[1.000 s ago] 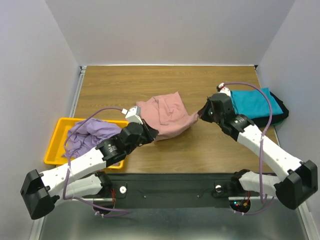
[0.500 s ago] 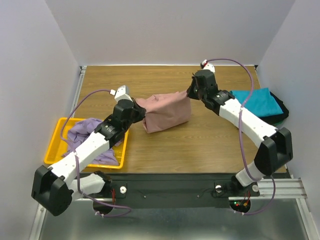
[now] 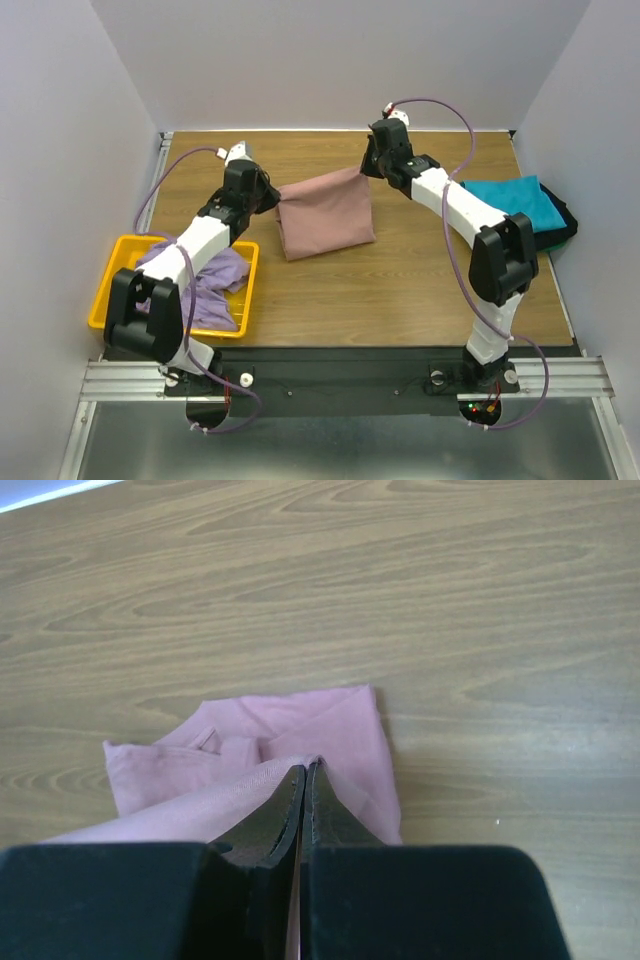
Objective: Fold and stack the t-shirts
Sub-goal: Fold the tshirt
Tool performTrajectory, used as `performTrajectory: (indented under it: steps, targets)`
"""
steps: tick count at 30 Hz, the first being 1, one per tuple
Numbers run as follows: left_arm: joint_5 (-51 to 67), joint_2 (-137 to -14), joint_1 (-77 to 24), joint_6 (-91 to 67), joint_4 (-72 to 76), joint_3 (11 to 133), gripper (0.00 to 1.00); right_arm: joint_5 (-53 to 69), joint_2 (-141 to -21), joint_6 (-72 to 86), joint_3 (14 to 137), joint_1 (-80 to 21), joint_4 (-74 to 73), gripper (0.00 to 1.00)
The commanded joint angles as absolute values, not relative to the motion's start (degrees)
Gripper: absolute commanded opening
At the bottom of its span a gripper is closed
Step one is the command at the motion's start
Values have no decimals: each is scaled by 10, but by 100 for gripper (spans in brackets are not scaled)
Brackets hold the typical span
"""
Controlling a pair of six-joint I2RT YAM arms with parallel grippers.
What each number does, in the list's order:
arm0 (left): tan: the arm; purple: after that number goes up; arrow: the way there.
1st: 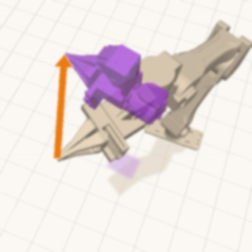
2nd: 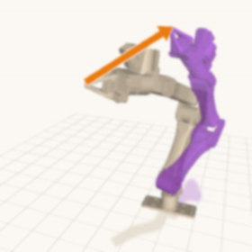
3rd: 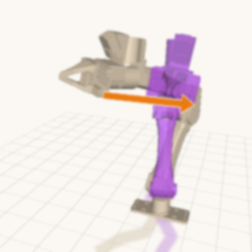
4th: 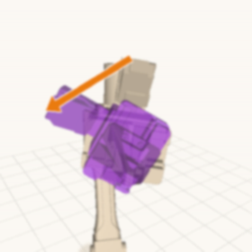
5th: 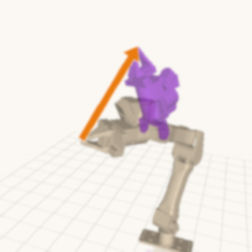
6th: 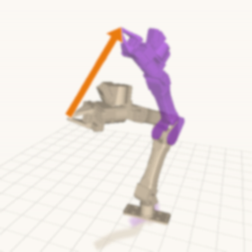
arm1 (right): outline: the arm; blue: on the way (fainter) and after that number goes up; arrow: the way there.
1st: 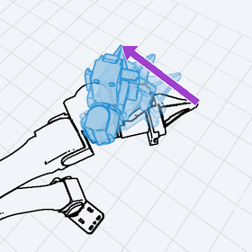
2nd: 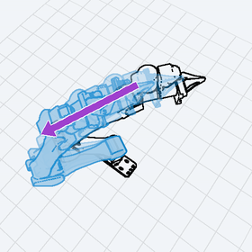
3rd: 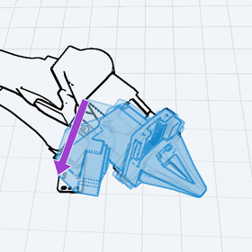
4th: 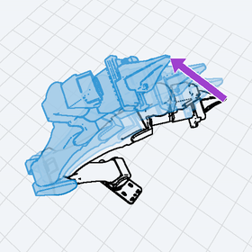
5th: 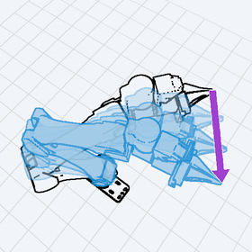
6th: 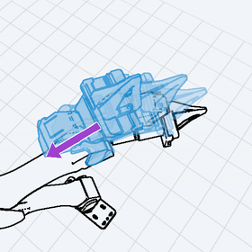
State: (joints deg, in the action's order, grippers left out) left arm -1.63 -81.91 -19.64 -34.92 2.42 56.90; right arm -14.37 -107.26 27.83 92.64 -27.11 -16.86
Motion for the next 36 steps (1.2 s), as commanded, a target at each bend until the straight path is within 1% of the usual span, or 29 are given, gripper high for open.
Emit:
performTrajectory:
  steps: [1,6,9,12,13,14,15,16,17,18,19,20,22,24,25,27,28,30,32,36]
  targets:
    - [42,-860,-164,-309,61,631,0,-141,-1116,265,984,-251,-134,0]
    - [88,-958,-133,-308,59,692,0,-112,-1172,267,1033,-233,-134,0]
    - [89,-1028,-120,-309,61,735,0,-99,-1217,261,1065,-226,-134,0]
    - [88,-1061,-110,-308,55,781,0,-86,-1264,255,1096,-217,-132,1]
    - [81,-1073,-108,-308,52,789,0,-77,-1278,253,1119,-214,-132,5]
    - [79,-1079,-107,-307,53,799,5,-72,-1287,247,1131,-211,-133,10]
    - [75,-1082,-104,-308,47,805,16,-63,-1300,244,1143,-209,-133,15]
    - [72,-1085,-104,-308,43,809,34,-61,-1303,241,1150,-208,-133,24]
    - [71,-1084,-103,-307,40,816,56,-59,-1303,236,1152,-208,-133,39]
    - [70,-1081,-103,-307,39,817,90,-49,-1301,225,1153,-207,-133,74]
    - [75,-1071,-103,-304,39,817,99,-42,-1288,222,1146,-207,-133,90]
    - [77,-1063,-103,-304,39,817,99,-33,-1276,218,1138,-208,-133,100]
    - [84,-1036,-105,-309,40,809,98,-3,-1232,216,1113,-207,-132,100]
    - [90,-1014,-108,-315,48,784,99,45,-1201,223,1058,-208,-127,100]
    - [97,-1005,-112,-317,61,774,99,88,-1183,223,1038,-208,-114,100]
    - [108,-982,-130,-316,71,747,99,131,-1140,241,968,-210,-92,100]
    - [110,-974,-137,-317,80,739,99,178,-1122,246,941,-214,-62,100]
    - [111,-974,-155,-327,93,719,99,240,-1111,262,888,-216,-42,100]
    - [130,-985,-163,-333,105,708,99,264,-1108,277,861,-220,-7,100]
    - [154,-1017,-181,-354,131,688,99,266,-1141,315,829,-221,25,100]
